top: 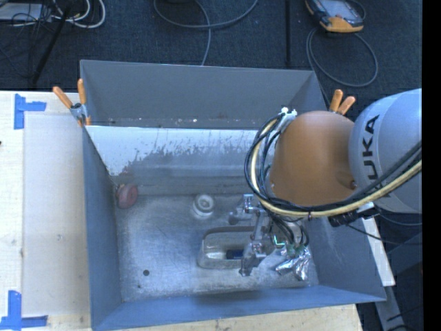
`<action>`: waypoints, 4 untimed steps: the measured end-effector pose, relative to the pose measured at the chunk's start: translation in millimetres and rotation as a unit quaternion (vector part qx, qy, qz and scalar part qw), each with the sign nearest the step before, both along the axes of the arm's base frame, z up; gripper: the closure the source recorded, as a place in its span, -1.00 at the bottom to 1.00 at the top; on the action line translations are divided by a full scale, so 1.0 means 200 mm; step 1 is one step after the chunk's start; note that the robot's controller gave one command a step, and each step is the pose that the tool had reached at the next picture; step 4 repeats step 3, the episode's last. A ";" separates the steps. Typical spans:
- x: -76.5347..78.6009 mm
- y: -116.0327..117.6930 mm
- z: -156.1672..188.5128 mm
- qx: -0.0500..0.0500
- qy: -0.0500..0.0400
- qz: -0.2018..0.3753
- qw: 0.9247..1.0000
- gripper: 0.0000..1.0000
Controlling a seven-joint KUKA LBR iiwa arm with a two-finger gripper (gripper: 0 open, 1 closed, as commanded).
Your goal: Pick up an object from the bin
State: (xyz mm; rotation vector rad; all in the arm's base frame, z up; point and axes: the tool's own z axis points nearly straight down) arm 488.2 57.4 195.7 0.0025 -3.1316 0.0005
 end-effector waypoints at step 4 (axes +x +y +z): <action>0.34 -0.39 0.41 0.000 -0.008 0.131 0.991 1.00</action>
Offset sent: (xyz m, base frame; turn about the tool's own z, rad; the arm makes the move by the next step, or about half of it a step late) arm 0.0534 -0.0671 -0.1093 0.2468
